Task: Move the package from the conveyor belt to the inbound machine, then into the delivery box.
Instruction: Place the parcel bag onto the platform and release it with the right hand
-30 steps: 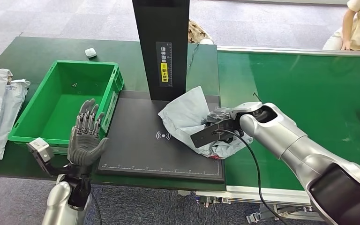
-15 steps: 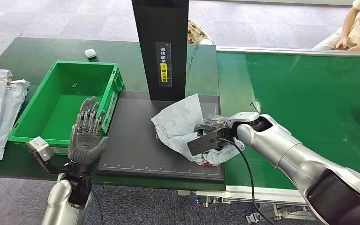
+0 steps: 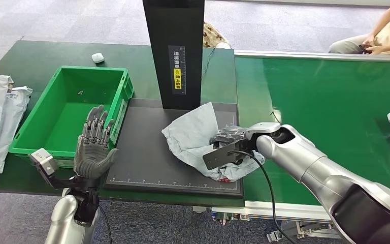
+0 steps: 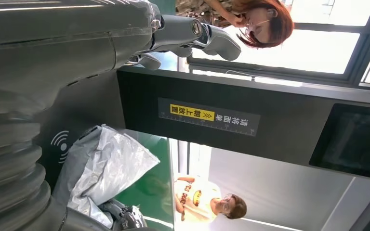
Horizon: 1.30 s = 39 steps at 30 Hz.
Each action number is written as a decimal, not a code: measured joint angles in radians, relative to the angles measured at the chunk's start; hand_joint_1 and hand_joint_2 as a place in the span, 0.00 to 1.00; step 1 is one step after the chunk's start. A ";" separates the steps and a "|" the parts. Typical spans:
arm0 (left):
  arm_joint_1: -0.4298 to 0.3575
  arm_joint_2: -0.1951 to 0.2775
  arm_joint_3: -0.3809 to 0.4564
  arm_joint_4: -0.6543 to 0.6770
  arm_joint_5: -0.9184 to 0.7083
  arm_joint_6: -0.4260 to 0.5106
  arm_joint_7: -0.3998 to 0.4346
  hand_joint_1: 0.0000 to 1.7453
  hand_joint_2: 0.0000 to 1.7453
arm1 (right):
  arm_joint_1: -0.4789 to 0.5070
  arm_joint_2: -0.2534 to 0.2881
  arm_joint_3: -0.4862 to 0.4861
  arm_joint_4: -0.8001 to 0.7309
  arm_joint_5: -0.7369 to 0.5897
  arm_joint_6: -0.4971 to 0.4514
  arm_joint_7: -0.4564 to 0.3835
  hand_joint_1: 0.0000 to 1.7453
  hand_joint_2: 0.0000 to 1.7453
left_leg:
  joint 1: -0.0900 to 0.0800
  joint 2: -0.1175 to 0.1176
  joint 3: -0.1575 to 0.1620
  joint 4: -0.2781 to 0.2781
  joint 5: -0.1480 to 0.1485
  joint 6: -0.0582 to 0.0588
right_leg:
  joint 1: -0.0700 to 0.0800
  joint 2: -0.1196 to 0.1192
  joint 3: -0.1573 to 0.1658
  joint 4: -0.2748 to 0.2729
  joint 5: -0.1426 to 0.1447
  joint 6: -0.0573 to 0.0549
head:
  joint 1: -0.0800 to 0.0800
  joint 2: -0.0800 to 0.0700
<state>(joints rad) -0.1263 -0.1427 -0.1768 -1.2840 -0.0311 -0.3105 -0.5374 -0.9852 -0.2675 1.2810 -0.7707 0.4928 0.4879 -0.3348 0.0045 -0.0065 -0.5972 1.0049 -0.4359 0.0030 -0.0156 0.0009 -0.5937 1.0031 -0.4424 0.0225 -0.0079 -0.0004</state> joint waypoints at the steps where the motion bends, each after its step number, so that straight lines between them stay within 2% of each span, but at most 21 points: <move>1: 0.001 0.000 0.000 0.000 0.000 0.000 -0.003 0.00 1.00 | 0.007 0.000 -0.002 -0.004 -0.004 -0.028 -0.010 0.00 1.00 | 0.000 0.000 0.000 0.000 0.000 0.000 | 0.000 0.000 0.000 0.000 0.000 0.000 | 0.000 0.000; 6: 0.013 0.004 -0.001 0.000 0.000 0.000 -0.032 0.00 1.00 | 0.071 0.001 -0.044 -0.054 -0.033 -0.204 -0.089 0.00 1.00 | 0.000 0.000 -0.001 0.000 0.000 0.000 | 0.000 0.000 0.000 0.000 0.000 0.000 | 0.000 0.000; 10: 0.023 0.006 0.000 0.000 0.000 0.002 -0.051 0.00 1.00 | 0.127 0.018 -0.128 -0.122 -0.049 -0.346 -0.148 0.00 0.00 | 0.000 0.000 -0.001 0.000 0.000 0.000 | 0.001 0.000 -0.001 0.000 0.000 0.000 | 0.000 0.000; 13: 0.035 0.007 0.001 0.000 0.000 0.007 -0.058 0.00 1.00 | 0.149 0.035 -0.198 -0.161 -0.017 -0.430 -0.137 0.00 0.00 | 0.001 0.000 -0.002 0.000 0.000 0.000 | 0.000 0.000 -0.001 0.000 0.000 0.000 | 0.000 0.000; 15: 0.043 0.008 0.001 0.000 -0.001 0.008 -0.058 0.00 1.00 | 0.156 0.045 -0.236 -0.177 -0.003 -0.454 -0.127 0.00 0.00 | 0.001 0.000 -0.002 0.000 0.000 0.000 | 0.000 0.000 -0.001 0.000 0.000 0.000 | 0.000 0.000; 21: 0.053 0.010 0.002 -0.001 -0.001 0.009 -0.058 0.00 1.00 | 0.172 0.059 -0.296 -0.198 0.008 -0.459 -0.123 0.00 0.00 | 0.001 0.000 -0.002 0.000 0.000 0.000 | 0.000 -0.001 -0.001 0.000 0.000 0.000 | 0.000 0.000; 28: 0.055 0.012 0.002 -0.001 -0.001 0.009 -0.058 0.00 1.00 | 0.180 0.064 -0.315 -0.206 0.010 -0.462 -0.124 0.00 0.00 | 0.001 0.000 -0.002 0.000 0.000 0.000 | 0.000 -0.001 -0.001 0.000 0.000 0.000 | 0.000 0.000; 30: 0.055 0.012 0.002 -0.001 -0.002 0.008 -0.059 0.00 1.00 | 0.190 0.066 -0.326 -0.213 0.005 -0.506 -0.140 0.00 0.00 | 0.001 -0.001 -0.002 0.000 0.000 0.000 | 0.000 -0.001 -0.001 0.000 0.000 0.000 | 0.000 0.000; 34: 0.053 0.012 0.000 -0.001 -0.012 0.004 -0.061 0.00 1.00 | 0.247 0.072 -0.408 -0.263 -0.014 -0.690 -0.194 0.00 0.00 | 0.001 -0.001 -0.002 0.000 0.000 0.000 | 0.000 -0.002 -0.002 0.000 0.000 0.000 | 0.000 0.000; 39: 0.043 0.011 -0.007 0.000 -0.021 0.003 -0.058 0.00 1.00 | 0.307 0.074 -0.495 -0.323 -0.013 -0.717 -0.197 0.00 0.00 | 0.001 -0.001 -0.002 0.000 -0.001 0.000 | 0.000 -0.001 -0.002 0.000 0.000 0.000 | 0.000 0.000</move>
<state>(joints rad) -0.0837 -0.1312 -0.1842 -1.2844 -0.0525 -0.3079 -0.5958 -0.6787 -0.1930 0.7865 -1.0941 0.4797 -0.2289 -0.5318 0.0051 -0.0075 -0.5996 1.0048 -0.4365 0.0025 -0.0158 -0.0002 -0.5954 1.0029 -0.4429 0.0226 -0.0078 -0.0004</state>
